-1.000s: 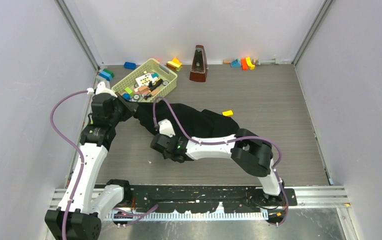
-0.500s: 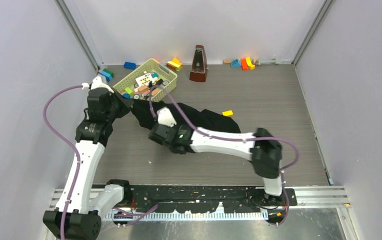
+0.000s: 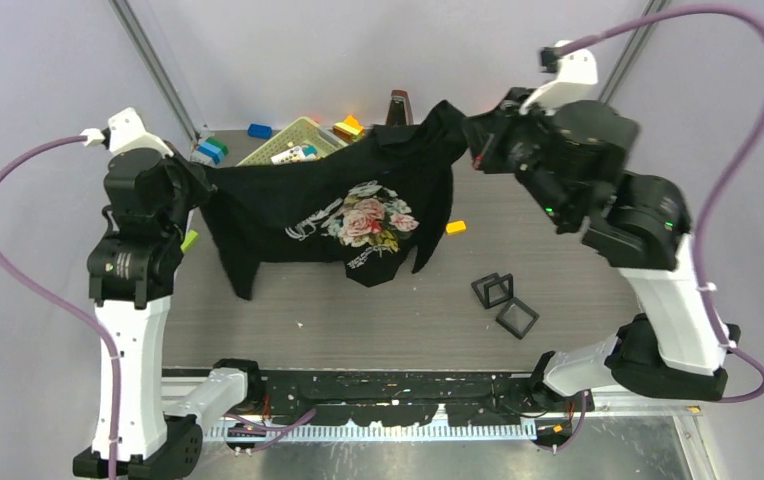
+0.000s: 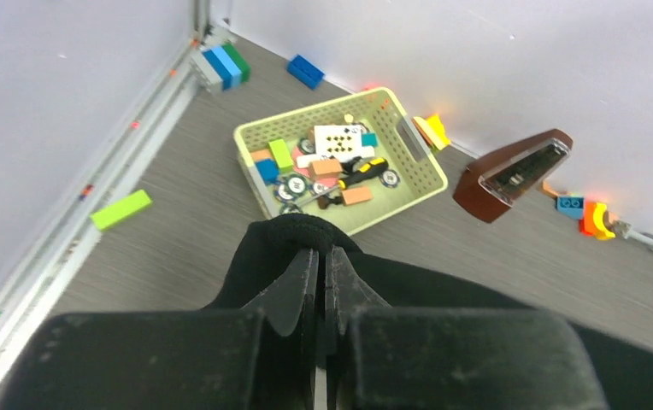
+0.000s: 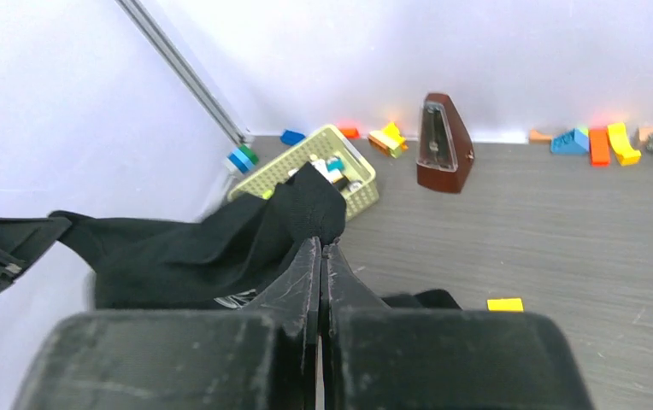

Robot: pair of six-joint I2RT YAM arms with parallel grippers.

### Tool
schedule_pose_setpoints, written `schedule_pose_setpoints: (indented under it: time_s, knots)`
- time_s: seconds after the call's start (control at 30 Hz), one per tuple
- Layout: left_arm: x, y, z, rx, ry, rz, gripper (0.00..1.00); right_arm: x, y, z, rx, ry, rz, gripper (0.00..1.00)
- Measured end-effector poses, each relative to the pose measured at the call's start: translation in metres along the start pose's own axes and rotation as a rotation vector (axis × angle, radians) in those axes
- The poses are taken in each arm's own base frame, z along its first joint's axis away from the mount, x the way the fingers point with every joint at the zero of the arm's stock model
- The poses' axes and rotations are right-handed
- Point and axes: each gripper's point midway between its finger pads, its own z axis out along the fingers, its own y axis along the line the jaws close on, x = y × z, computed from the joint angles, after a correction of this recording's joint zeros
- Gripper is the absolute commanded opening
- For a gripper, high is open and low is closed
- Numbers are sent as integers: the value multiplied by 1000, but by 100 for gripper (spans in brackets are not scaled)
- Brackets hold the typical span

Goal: Remove the brooch from the garment

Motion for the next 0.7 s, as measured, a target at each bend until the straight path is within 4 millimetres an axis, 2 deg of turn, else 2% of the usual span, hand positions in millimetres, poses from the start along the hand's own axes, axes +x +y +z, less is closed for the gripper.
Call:
schedule_pose_setpoints:
  time_s: [0.03, 0.1, 0.2, 0.47, 0.53, 0.63, 0.7]
  knots:
    - [-6, 4, -7, -16, -16, 12, 0, -14, -2, -10, -12, -25, 12, 0]
    - [-13, 11, -20, -39, -34, 32, 0, -24, -1, -21, -32, -37, 15, 0]
    - [-28, 23, -46, -76, -67, 57, 0, -25, -3, -31, -53, -25, 8, 0]
    - [-90, 41, -128, -106, -256, 63, 0, 28, 5, -33, -142, 148, -55, 0]
    - [-106, 43, -143, -109, -306, 51, 0, 39, 5, -37, -164, 179, -54, 0]
    - [-133, 37, -153, -104, -369, 38, 0, 51, 10, -42, -215, 214, -32, 0]
    - [-152, 25, -144, -95, -391, 29, 0, 60, 17, -43, -252, 239, -17, 0]
